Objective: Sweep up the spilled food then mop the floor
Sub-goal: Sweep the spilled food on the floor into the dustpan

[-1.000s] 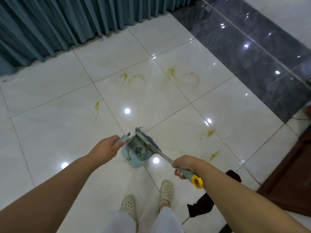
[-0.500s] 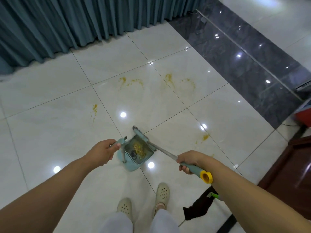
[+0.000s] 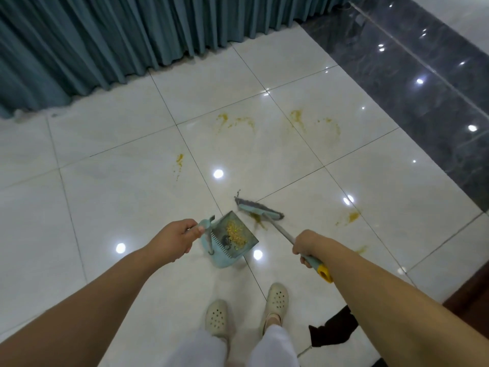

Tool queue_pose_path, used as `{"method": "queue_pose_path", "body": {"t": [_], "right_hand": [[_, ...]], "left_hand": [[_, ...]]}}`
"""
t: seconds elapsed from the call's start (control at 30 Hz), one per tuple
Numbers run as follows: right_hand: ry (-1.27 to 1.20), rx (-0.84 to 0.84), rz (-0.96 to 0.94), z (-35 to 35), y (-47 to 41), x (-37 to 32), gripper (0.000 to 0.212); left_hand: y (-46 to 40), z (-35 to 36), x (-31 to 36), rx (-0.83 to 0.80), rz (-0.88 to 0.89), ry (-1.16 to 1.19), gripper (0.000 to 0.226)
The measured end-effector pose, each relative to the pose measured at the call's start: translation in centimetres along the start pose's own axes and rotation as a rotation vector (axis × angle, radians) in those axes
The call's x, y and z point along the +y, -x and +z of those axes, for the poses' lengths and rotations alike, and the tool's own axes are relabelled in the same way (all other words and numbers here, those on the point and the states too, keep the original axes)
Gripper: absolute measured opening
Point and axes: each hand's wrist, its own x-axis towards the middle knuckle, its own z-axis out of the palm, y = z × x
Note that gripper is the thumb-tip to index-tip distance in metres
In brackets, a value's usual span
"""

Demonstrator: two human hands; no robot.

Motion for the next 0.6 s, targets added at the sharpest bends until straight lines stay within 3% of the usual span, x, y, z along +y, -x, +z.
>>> {"method": "queue_pose_path", "body": {"t": [0.3,0.6], "right_hand": [[0.113,0.039,0.099,1.1,0.4,4.5,0.011],[-0.114,-0.037,0.088,-1.6,0.9,5.5,0.017]], "left_hand": [[0.1,0.7,0.2,-0.004,0.002,0.006,0.034],[0.3,1.0,1.1,-0.025,0.042,-0.064,0.033]]}}
